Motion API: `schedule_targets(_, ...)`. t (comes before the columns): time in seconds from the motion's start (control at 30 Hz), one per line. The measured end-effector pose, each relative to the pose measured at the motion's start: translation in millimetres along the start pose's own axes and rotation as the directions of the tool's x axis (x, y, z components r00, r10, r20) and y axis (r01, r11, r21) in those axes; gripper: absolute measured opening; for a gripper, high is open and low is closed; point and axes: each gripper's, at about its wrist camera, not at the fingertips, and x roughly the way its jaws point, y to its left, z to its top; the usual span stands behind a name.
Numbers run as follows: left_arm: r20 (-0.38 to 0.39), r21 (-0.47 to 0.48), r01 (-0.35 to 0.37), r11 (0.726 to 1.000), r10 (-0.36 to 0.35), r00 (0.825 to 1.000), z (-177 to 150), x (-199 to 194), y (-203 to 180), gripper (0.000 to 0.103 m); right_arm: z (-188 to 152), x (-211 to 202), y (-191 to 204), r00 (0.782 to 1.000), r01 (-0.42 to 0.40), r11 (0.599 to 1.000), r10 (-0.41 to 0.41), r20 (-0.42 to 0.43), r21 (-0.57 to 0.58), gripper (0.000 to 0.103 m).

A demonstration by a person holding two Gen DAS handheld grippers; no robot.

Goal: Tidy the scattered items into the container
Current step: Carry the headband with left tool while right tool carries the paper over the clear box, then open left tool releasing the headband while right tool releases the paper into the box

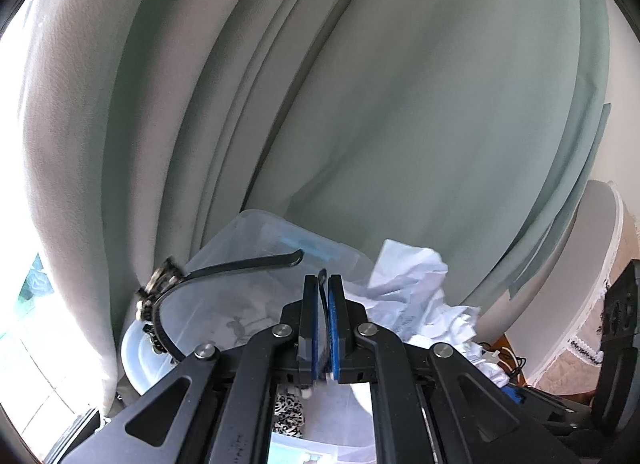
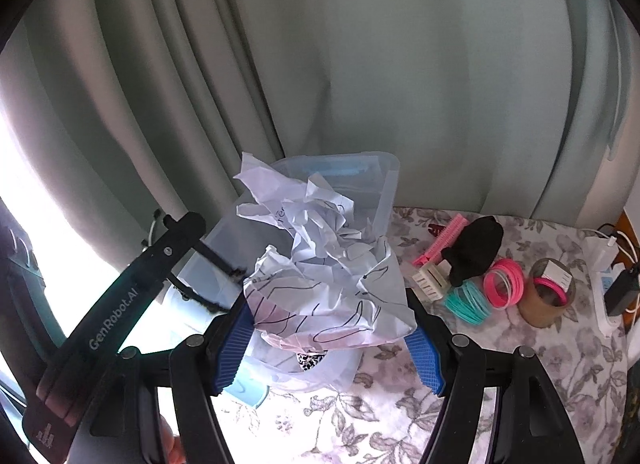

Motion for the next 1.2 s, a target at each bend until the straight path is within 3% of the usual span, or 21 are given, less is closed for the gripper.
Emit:
schedule_targets(0.83,-0.089,-0.006,0.029,1.0,-0.029,0.996,-7.2,55.3,0.4,0.006,-3.2,33.4,2.7,0.998,-0.003,1.0,0.002,-0.06,-0.015,0.075)
schedule_targets(1.2,-0.127,-0.035,0.043,0.998,-0.047,0.991,-10.2,74.6,-5.3,0.048,-3.8,37.9,0.8,0.998,-0.013,1.0,0.012,-0.062,-0.013,0.077)
